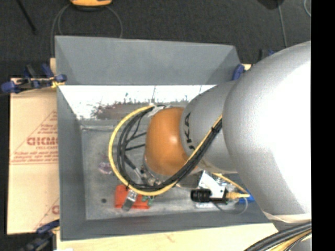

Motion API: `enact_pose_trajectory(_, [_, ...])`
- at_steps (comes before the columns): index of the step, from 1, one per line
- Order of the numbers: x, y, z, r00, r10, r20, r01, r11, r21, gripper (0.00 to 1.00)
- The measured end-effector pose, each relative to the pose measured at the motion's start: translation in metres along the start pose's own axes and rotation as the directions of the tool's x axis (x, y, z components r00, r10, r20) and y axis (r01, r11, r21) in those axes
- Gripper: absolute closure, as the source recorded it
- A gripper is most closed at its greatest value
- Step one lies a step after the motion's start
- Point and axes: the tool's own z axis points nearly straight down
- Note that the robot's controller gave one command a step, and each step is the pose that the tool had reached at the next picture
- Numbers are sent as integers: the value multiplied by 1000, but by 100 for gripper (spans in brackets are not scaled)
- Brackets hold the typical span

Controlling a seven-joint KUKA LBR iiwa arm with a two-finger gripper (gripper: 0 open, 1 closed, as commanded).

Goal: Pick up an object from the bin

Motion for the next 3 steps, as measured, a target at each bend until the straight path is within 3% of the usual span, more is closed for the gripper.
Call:
enact_pose_trajectory(1, [2, 8, 36, 986, 168, -1, -168, 986, -2, 0])
enact_pose_trajectory(2, [1, 8, 34, 986, 168, -1, -168, 986, -1, 0])
enact_pose_trajectory(3, [-1, 10, 32, 986, 169, 3, -169, 986, -5, 100])
